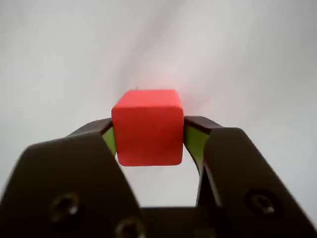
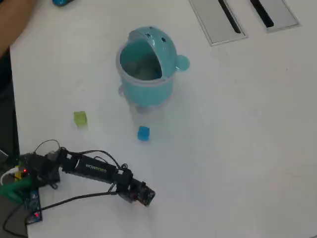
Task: Grasp RGB lego blocks and put them in the bin one by one.
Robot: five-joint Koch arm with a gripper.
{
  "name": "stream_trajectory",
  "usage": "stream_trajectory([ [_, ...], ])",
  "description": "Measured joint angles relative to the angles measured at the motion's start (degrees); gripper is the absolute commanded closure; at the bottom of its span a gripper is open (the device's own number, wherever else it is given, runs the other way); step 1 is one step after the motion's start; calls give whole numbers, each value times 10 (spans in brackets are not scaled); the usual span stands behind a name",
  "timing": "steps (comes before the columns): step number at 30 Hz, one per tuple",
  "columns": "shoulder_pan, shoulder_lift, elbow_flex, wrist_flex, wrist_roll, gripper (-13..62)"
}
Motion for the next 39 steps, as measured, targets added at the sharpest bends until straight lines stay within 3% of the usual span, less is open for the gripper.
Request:
stream_trajectory([
  [2,0,-4,-2,0,-1,394],
  [5,4,-11,-4,-8,-9,395],
  [8,4,-11,-13,-10,-16,484],
  [16,1,-11,-90,-37,-16,483],
  [30,-45,33,-89,-205,-18,481],
  [39,-50,53,-89,-339,-155,481],
])
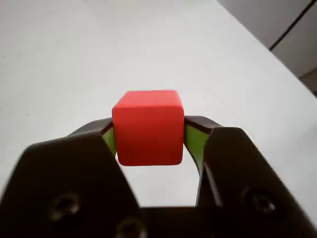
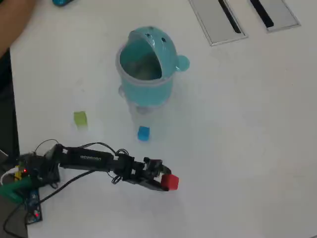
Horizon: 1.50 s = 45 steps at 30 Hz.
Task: Grasp RGB lego blocks and put them in the bin one by one.
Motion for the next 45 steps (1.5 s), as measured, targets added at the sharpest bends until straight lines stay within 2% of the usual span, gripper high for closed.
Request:
stream_trajectory([
  [6,-3,5,0,-109,-116,481],
  [15,-47,54,2,-194,-96,481],
  [17,-76,118,85,-194,-79,481],
  [19,-86,133,109,-198,-80,481],
  [20,-117,200,222,-207,-77,481],
  [21,-120,202,225,-207,-77,481],
  [22,-142,249,315,-245,-77,481],
  [25,-163,300,396,-284,-77,481],
  [34,-250,445,516,-312,-77,481],
  [35,-281,493,548,-312,-77,481],
  [39,-355,559,592,-312,-77,481],
  [45,-410,589,610,-311,-77,482],
])
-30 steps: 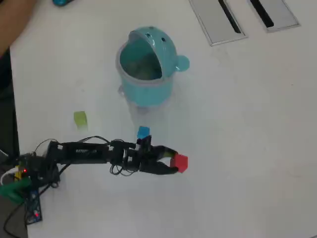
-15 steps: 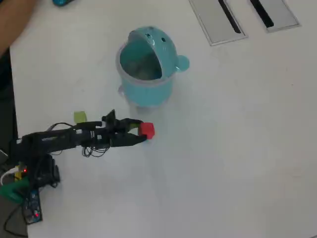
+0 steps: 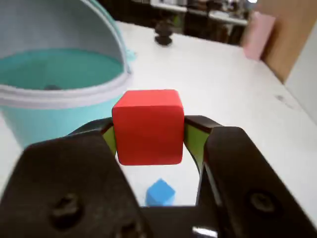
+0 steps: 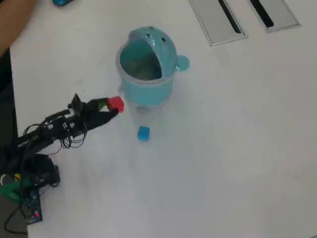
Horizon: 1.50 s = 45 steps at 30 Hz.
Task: Grasp RGB lego blocks and put them in the bin one by one.
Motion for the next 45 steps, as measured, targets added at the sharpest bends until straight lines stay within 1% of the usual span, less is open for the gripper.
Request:
stream_trajectory([
  [3,-29,1,0,-1,0,482],
  [8,-33,-5,0,-4,0,482],
  [10,-36,-45,0,-56,0,482],
  [18,-44,-138,-85,-80,0,482],
  [22,-66,-160,-101,-82,0,482],
  [24,-105,-172,-149,-83,1,482],
  [26,-134,-201,-155,-83,1,482],
  [28,-134,-200,-155,-86,2,482],
  [29,-134,-263,-215,-98,2,482],
  [30,-134,-265,-214,-98,2,481],
  [31,-127,-303,-250,-99,1,481],
  [34,-120,-352,-307,-108,1,481],
  [37,-110,-424,-403,-113,1,481],
  [39,-110,-452,-442,-113,0,480],
  [45,-125,-461,-447,-113,1,480],
])
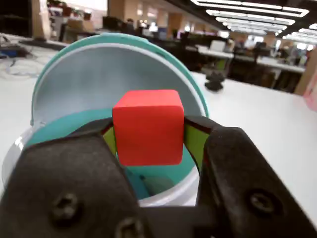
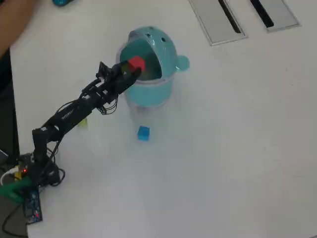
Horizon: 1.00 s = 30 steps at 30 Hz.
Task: Grasp RGB lego blocks and put them in the bin one by one.
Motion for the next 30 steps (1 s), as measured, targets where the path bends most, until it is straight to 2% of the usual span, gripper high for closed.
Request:
stream_trajectory([
  [6,-43,-33,0,0,0,480],
  [9,-37,-64,-40,0,-1,408],
  [10,-36,-72,-40,0,-1,405],
  [12,-37,-86,-55,1,1,332],
  [22,-38,-104,-87,0,52,246],
  [24,-36,-104,-86,0,61,207],
  [30,-27,-104,-86,0,63,199],
])
